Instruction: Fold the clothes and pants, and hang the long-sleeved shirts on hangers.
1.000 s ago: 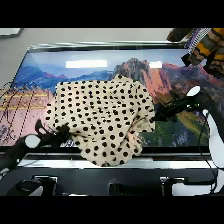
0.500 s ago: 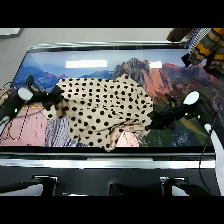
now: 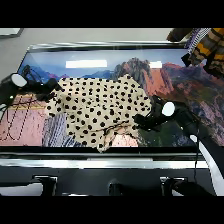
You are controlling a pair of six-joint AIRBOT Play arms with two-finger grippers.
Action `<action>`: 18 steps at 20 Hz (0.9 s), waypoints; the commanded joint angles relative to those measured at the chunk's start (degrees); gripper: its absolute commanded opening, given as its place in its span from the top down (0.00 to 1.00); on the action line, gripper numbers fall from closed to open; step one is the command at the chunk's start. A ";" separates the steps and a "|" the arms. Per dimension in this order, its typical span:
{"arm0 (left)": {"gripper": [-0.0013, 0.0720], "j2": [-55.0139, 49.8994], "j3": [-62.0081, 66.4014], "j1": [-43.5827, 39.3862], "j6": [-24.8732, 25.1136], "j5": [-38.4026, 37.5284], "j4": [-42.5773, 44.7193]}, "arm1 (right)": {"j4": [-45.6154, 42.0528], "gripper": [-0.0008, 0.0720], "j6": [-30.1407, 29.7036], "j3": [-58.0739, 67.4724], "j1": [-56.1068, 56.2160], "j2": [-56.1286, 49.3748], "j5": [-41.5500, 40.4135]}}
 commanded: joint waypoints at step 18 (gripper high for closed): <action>0.13 13.14 -37.38 -49.44 -16.17 17.53 -1.55 | -7.50 0.96 2.82 -0.15 1.01 0.07 7.48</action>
